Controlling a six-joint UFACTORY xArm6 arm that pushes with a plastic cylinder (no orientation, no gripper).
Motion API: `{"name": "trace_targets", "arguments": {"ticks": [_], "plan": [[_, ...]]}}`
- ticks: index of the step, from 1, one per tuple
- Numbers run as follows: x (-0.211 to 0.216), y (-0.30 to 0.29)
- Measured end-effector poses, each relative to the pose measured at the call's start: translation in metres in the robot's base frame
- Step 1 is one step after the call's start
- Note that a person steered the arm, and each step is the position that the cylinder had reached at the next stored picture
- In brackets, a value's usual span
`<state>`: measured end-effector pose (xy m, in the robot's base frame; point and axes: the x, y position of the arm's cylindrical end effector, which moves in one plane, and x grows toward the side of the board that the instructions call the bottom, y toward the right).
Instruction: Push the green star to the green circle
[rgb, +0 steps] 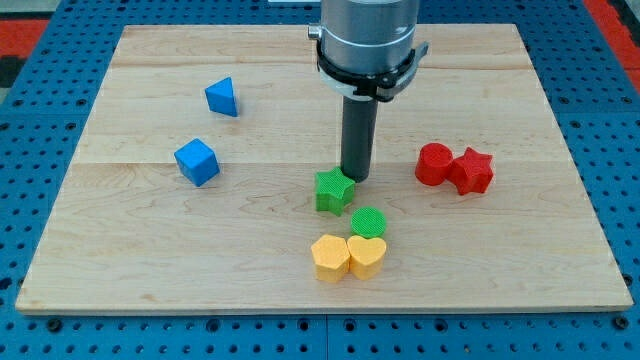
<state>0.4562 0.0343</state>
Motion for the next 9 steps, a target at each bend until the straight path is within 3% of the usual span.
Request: {"name": "trace_targets", "arguments": {"ticks": [3,9], "plan": [[-0.006,-0.048],[0.044,-0.049]]}}
